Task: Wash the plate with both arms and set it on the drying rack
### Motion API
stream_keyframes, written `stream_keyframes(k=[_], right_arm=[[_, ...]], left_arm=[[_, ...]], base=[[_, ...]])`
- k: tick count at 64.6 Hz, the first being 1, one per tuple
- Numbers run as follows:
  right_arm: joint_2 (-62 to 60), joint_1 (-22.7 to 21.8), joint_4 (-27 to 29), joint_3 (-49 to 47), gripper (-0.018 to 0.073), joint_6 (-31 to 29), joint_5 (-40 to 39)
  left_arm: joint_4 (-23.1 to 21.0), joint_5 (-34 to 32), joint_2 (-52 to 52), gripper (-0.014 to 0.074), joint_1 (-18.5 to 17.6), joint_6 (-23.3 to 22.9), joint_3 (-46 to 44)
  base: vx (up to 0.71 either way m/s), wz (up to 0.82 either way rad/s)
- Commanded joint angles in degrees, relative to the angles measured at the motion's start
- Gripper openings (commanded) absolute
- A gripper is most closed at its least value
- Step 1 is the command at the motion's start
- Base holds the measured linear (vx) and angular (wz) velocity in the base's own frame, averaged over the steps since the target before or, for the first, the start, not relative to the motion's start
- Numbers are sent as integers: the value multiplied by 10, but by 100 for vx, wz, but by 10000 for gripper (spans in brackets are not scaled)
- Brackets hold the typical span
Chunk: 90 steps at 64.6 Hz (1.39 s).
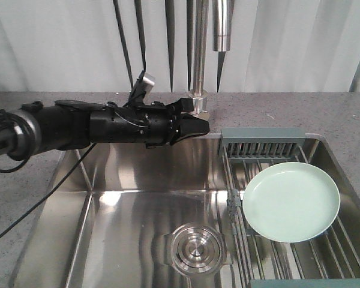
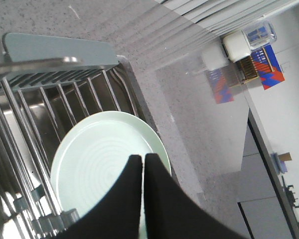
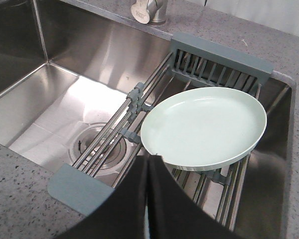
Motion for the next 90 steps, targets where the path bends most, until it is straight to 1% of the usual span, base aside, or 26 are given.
stream_keyframes(k=[1, 13, 31, 37, 58, 64, 76, 84, 90], right_arm=[[5, -3, 10, -14, -6, -2, -34], [5, -3, 10, -14, -6, -2, -34], [5, -3, 10, -14, -6, -2, -34], [5, -3, 10, -14, -6, -2, -34], [5, -3, 10, -14, -6, -2, -34], [5, -3, 10, -14, -6, -2, -34], [5, -3, 10, -14, -6, -2, -34], [5, -3, 10, -14, -6, -2, -34], [5, -3, 10, -14, -6, -2, -34]], left_arm=[[-59, 8, 9, -6, -7, -26, -53], [-59, -8, 74, -6, -9, -67, -118], [-59, -10, 132, -6, -9, -96, -181], [-59, -14, 139, -6, -9, -97, -197], [-59, -63, 139, -6, -7, -97, -247], [-59, -65, 139, -6, -5, -98, -250], [-59, -38, 139, -6, -2, -98, -249], [-56, 29, 138, -6, -2, -96, -249], [-52, 104, 137, -6, -2, -97, -249]], base=[[0, 0], [0, 0], [0, 0], [0, 0], [0, 0], [0, 0], [0, 0], [0, 0], [0, 0]])
